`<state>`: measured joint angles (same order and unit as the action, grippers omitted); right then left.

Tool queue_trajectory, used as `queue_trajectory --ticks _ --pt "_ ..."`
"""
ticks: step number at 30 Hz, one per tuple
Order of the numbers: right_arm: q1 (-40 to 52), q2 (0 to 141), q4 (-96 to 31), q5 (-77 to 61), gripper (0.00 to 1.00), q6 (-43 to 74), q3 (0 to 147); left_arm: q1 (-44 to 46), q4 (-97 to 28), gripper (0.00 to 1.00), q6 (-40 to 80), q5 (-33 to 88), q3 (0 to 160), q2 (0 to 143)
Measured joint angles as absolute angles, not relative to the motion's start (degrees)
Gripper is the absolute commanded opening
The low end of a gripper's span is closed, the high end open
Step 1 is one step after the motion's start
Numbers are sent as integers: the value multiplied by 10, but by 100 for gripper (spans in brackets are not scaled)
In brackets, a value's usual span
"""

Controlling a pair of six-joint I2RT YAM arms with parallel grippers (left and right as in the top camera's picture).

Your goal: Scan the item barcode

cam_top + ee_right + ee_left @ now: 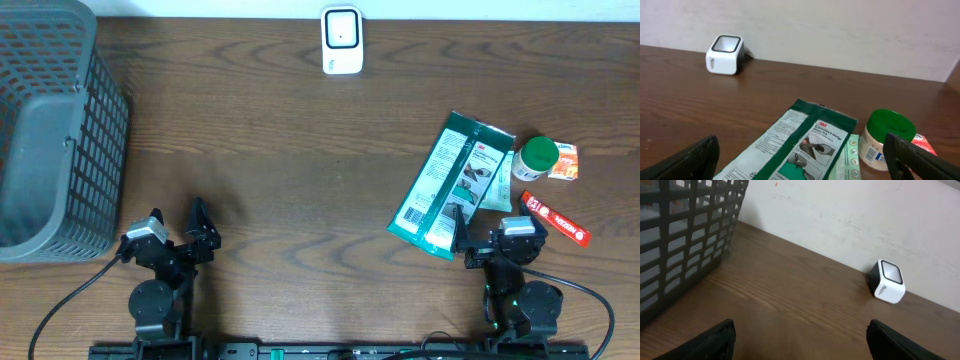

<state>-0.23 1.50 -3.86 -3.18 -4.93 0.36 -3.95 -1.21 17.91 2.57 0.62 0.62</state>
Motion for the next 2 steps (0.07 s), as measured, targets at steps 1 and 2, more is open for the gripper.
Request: queue_trajectory --ticks 1,2 --pt "-3 15 -39 -32 99 -50 4 -39 -12 84 179 26 6 6" --pt "-2 15 -38 -32 99 -50 4 -39 -12 84 179 26 6 6"
